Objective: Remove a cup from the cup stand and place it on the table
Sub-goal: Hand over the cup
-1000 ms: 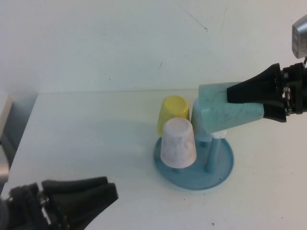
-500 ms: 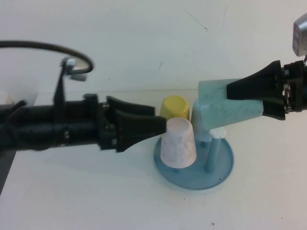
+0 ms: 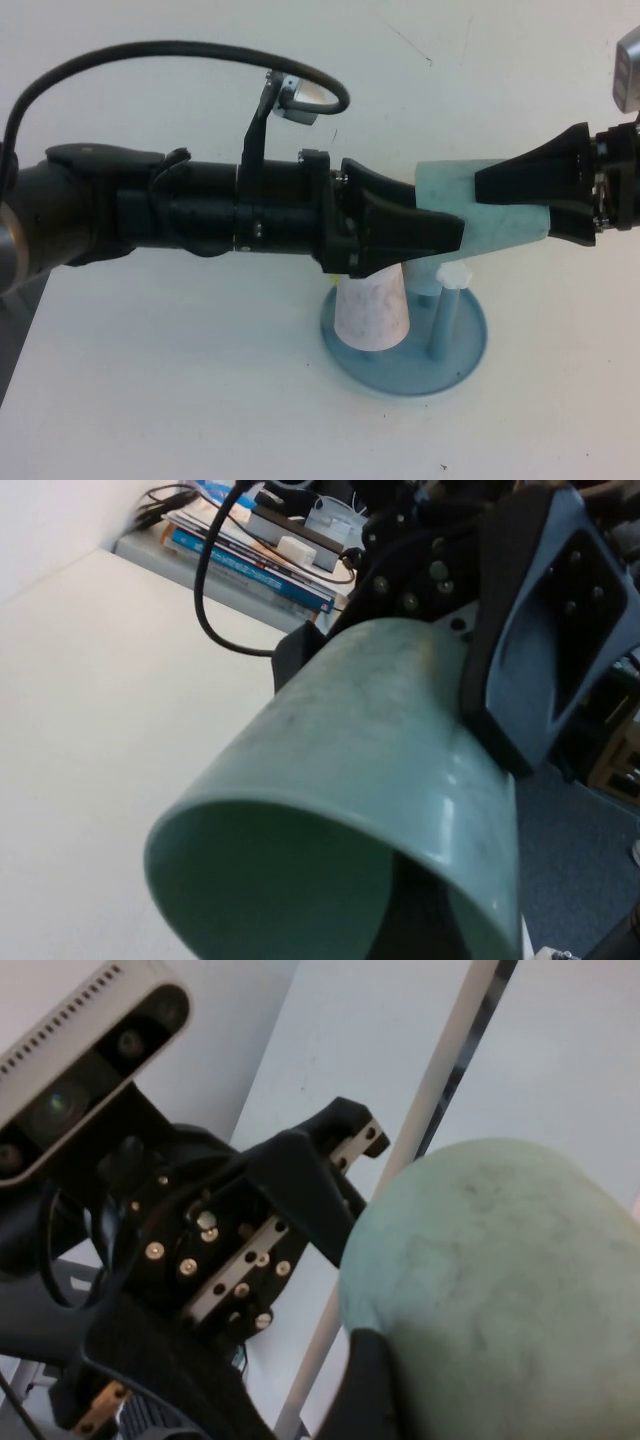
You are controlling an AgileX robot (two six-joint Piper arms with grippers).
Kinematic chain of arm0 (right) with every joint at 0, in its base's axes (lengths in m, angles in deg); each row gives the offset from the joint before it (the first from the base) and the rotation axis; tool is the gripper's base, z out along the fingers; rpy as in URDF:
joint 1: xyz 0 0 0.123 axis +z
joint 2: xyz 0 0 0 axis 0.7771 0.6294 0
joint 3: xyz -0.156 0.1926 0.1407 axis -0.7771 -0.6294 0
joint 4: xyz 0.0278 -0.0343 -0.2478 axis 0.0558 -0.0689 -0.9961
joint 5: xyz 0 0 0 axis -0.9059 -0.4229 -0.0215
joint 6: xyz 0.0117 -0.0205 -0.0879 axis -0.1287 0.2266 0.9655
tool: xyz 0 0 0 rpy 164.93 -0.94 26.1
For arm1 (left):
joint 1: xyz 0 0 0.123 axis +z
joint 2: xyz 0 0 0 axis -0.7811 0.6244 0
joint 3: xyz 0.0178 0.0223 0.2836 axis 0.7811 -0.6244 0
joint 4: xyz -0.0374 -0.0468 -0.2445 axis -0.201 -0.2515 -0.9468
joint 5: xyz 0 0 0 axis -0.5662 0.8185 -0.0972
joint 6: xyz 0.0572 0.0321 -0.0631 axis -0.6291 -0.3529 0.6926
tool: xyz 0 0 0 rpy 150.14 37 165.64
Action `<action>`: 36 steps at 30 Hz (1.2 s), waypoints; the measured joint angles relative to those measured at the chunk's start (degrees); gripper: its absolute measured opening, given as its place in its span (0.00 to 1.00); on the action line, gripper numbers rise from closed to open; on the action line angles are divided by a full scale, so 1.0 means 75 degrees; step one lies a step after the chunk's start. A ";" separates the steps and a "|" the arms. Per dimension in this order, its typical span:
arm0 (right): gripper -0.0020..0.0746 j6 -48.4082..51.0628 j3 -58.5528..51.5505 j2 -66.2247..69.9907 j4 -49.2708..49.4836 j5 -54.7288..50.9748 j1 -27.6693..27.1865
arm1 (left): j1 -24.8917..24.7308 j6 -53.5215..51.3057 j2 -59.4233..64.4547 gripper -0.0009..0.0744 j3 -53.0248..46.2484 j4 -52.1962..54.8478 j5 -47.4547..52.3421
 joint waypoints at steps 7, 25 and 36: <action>0.80 0.0000 0.0000 0.0000 0.0064 -0.0027 -0.0014 | -0.0398 0.0000 0.0093 0.58 0.0196 0.0039 -0.0457; 0.81 0.0495 0.0004 0.0000 0.0244 -0.0277 -0.0056 | -0.0836 0.0143 0.0208 0.09 0.0231 -0.0003 -0.0764; 0.81 0.0738 0.0004 0.0000 0.0258 -0.0287 -0.0056 | -0.0836 0.0144 0.0208 0.09 0.0231 -0.0003 -0.0719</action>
